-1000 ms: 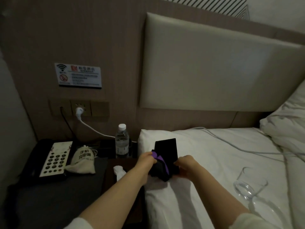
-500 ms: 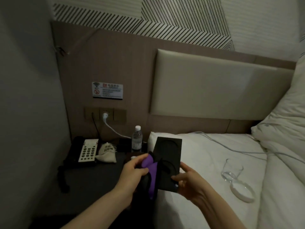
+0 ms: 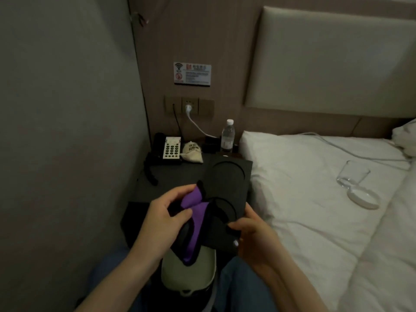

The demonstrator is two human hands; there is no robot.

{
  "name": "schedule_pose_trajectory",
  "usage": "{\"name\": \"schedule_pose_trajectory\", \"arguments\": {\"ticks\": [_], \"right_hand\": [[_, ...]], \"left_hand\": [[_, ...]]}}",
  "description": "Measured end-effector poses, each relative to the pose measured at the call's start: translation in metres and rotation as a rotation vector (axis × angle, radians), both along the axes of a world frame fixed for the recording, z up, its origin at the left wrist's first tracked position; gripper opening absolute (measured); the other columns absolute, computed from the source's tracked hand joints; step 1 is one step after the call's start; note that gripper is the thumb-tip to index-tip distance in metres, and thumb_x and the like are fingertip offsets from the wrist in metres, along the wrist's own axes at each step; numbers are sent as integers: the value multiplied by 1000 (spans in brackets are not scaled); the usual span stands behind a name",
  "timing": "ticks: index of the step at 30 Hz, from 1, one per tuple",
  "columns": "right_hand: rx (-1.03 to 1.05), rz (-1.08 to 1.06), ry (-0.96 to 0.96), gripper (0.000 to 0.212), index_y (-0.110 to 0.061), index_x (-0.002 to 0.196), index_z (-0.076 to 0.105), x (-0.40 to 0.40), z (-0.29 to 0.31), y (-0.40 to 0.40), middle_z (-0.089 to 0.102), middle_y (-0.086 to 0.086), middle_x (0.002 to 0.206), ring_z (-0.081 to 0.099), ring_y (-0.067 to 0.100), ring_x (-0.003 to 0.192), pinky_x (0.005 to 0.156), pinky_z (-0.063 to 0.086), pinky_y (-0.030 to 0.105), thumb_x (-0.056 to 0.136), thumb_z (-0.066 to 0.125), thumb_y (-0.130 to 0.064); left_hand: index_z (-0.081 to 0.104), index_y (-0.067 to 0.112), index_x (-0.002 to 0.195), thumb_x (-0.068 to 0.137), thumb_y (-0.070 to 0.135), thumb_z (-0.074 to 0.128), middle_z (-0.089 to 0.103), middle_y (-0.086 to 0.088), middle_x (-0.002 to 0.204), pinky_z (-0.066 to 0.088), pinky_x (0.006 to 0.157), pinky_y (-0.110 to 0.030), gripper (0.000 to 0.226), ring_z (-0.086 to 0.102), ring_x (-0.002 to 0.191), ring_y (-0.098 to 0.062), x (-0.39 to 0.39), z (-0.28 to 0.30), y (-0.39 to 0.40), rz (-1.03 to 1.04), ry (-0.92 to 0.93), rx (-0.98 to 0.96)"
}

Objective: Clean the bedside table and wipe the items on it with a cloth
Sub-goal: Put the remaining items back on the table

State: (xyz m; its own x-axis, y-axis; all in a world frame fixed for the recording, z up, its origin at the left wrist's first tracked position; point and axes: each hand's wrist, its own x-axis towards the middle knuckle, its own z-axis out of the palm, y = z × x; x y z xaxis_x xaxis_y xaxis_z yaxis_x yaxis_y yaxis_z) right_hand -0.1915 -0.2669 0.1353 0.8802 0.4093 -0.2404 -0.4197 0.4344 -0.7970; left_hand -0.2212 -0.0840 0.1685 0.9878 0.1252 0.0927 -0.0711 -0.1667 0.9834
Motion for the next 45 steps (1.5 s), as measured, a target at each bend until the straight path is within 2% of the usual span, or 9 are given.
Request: {"name": "schedule_pose_trajectory", "arguments": {"ticks": [4,11,19,24,27,30,38,41,45], "right_hand": [[61,4,63,70,-17,119,64,-31,-26,14,70,19,112,71,32,90,68,59,37,54,53,6],[3,-45,122,64,-7,108,62,-65,-59,15,75,17,86,73,27,71,49,55,27,47,67,8],[-47,-94,81,28,-8,104,61,-80,-49,31,77,0,85,72,5,73,57,52,13,87,48,11],[39,-203,106,27,0,96,65,-77,-44,29,75,15,78,73,17,64,48,53,19,74,52,10],[17,-194,130,23,-2,94,65,-78,-46,31,75,13,78,73,17,64,46,53,20,76,55,7],[6,-183,156,36,-6,98,67,-80,-48,35,75,14,85,74,20,71,48,54,23,62,62,-6],[2,-123,135,48,-14,115,65,-85,-48,40,73,15,105,73,25,87,59,57,27,67,62,-10],[0,-123,135,47,-11,111,65,-81,-50,36,74,17,98,73,25,78,56,57,28,65,61,-8],[-38,-143,135,45,-11,109,65,-78,-48,35,75,14,96,73,24,79,61,57,29,64,61,-9]], "left_hand": [[69,30,108,82,-11,62,71,17,107,45,100,-28,49,62,107,0,-31,-30,13,50,55,-53],[71,44,100,78,-13,64,69,19,110,46,95,-19,61,60,108,4,-61,-45,20,401,-167,-194],[10,67,138,85,7,64,11,36,149,34,108,-17,96,32,130,14,-64,-33,-25,-200,-308,582],[70,37,105,75,30,71,59,24,118,51,90,-28,32,54,111,3,-62,-44,-9,-37,-418,638],[68,35,90,82,34,60,66,18,86,55,67,-31,11,63,82,-2,-58,-35,0,76,-443,749],[54,34,88,96,29,47,62,13,72,49,58,-22,12,60,66,0,-48,-15,9,227,-406,542],[63,14,113,99,25,43,72,-3,89,59,55,-26,27,71,68,-12,-29,40,30,166,100,-954],[63,18,114,99,28,45,74,3,91,58,60,-24,26,72,78,-8,-22,54,41,237,-91,-845],[61,33,94,99,31,46,66,21,78,48,62,-15,16,63,73,6,-17,56,22,335,-322,-190]]}}
